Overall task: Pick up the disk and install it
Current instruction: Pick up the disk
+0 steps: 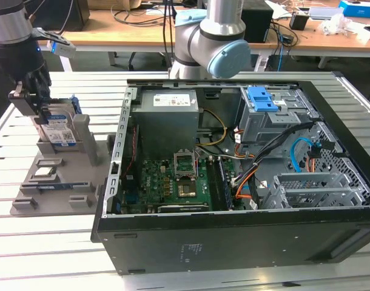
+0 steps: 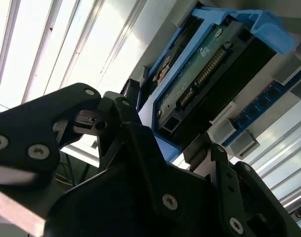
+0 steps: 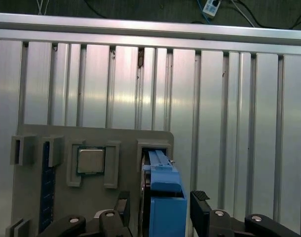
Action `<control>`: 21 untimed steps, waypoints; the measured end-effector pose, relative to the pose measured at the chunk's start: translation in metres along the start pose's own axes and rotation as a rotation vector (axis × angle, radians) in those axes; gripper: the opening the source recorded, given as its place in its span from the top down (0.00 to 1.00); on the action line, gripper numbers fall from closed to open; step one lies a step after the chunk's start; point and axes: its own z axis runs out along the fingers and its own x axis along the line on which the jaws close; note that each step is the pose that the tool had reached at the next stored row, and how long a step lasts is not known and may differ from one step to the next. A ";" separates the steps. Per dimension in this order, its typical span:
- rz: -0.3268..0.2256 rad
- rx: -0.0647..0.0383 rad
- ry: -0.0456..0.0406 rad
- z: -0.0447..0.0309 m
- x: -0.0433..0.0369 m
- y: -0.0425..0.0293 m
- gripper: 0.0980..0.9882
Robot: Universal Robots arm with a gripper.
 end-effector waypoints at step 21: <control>0.000 0.000 0.0000 0.0012 0.0000 0.0000 0.70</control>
